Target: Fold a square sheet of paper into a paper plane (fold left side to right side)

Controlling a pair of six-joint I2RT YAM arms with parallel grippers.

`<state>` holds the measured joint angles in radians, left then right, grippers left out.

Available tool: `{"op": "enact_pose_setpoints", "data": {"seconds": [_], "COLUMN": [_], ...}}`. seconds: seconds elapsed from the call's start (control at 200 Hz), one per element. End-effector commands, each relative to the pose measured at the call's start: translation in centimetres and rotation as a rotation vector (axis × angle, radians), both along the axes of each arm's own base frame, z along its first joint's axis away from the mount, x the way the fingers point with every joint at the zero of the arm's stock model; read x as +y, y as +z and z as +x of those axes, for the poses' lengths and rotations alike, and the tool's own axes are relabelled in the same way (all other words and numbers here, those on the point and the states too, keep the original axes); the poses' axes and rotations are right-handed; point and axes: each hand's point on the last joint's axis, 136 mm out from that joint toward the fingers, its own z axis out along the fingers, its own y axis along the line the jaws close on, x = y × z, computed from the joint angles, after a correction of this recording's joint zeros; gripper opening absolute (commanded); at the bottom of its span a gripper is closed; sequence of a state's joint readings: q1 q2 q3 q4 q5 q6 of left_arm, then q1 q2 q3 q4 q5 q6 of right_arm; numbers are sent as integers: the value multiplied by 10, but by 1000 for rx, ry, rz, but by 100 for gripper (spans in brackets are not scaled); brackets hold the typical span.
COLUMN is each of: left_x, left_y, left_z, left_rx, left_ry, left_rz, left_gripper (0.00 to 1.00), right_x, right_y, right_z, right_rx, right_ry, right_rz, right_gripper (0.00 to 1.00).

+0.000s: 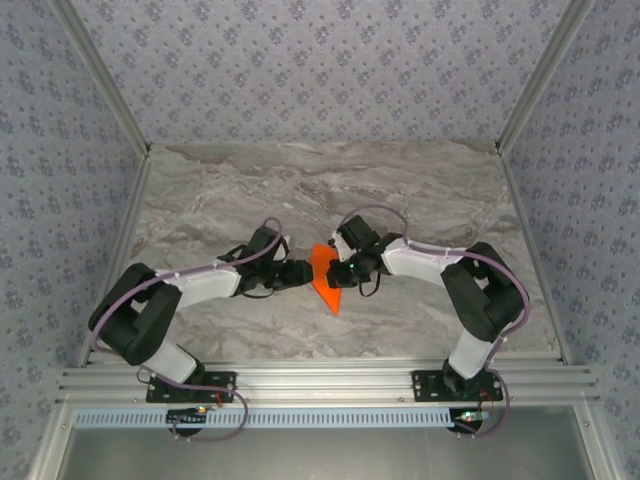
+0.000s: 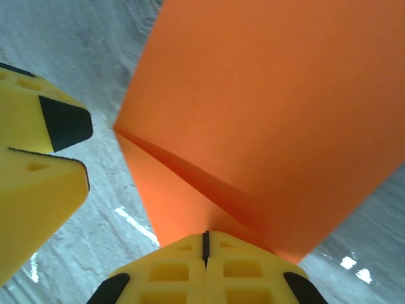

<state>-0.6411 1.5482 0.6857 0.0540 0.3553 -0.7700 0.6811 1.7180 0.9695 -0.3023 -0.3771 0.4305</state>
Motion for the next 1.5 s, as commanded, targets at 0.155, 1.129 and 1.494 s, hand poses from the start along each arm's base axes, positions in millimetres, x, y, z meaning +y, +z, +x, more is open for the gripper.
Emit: {"op": "enact_pose_setpoints", "data": {"seconds": [0.155, 1.129, 1.494], "left_x": [-16, -47, -47], "left_y": [0, 26, 24], "left_z": [9, 23, 24], "left_rx": [24, 22, 46], "left_ry": [3, -24, 0], "left_rz": [-66, -154, -147], "left_gripper": [53, 34, 33], "right_x": [-22, -22, 1], "right_y": [-10, 47, 23], "right_z": [0, -6, -21], "right_rx": [-6, -266, -379], "right_ry": [0, 28, 54], "right_rz": [-130, -56, -219], "right_gripper": [6, 33, 47]}}
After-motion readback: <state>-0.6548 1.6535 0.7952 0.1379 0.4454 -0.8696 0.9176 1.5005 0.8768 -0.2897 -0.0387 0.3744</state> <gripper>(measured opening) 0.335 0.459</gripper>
